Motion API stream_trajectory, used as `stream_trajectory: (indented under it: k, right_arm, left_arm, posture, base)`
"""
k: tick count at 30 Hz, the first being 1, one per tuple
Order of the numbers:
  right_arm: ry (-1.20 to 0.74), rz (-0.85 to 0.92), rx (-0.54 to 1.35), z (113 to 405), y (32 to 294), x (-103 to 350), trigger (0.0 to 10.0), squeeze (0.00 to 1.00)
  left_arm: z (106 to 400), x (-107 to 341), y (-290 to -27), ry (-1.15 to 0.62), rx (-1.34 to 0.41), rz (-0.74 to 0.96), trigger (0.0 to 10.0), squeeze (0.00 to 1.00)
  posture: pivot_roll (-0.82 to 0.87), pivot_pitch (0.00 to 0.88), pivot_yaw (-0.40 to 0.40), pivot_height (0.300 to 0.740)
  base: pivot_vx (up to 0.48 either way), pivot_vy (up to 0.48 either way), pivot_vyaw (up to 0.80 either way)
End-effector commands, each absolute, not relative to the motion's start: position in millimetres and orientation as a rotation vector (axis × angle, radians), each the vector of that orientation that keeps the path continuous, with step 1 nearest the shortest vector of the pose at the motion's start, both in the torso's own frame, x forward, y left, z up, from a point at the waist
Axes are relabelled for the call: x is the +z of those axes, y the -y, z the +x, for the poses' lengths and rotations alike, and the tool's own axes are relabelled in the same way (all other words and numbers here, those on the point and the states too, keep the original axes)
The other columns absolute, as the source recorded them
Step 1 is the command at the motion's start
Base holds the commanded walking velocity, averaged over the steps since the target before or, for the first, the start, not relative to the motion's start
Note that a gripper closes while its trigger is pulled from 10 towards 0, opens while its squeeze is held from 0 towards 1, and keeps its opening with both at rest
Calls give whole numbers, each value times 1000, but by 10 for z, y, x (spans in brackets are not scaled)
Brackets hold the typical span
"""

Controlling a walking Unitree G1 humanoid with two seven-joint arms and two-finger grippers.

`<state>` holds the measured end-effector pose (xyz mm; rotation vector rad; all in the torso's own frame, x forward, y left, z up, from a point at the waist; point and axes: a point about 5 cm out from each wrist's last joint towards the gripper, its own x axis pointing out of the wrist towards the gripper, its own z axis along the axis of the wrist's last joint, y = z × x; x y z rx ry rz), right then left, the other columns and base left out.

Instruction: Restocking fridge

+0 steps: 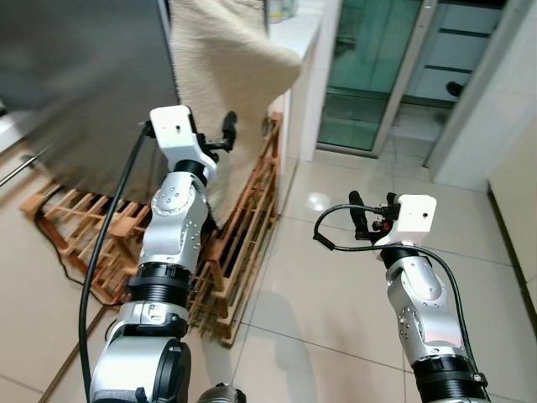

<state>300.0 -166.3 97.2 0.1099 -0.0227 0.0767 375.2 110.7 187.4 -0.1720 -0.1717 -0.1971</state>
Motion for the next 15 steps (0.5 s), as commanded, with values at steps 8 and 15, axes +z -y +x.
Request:
stream_trajectory:
  k: [8, 15]
  right_arm:
    - [26, 103, 81, 2992, 1638, 970, 10000, 0]
    - [-17, 89, 44, 2820, 1763, 834, 10000, 0]
  left_arm:
    - [3711, 2101, 5, 184, -609, -221, 10000, 0]
    - [3141, 2329, 761, 274, -1120, -279, 10000, 0]
  posture:
    - [-100, 0, 57, 740]
    - [-151, 0, 68, 740]
  base:
    - [0, 0, 0]
    - [0, 0, 0]
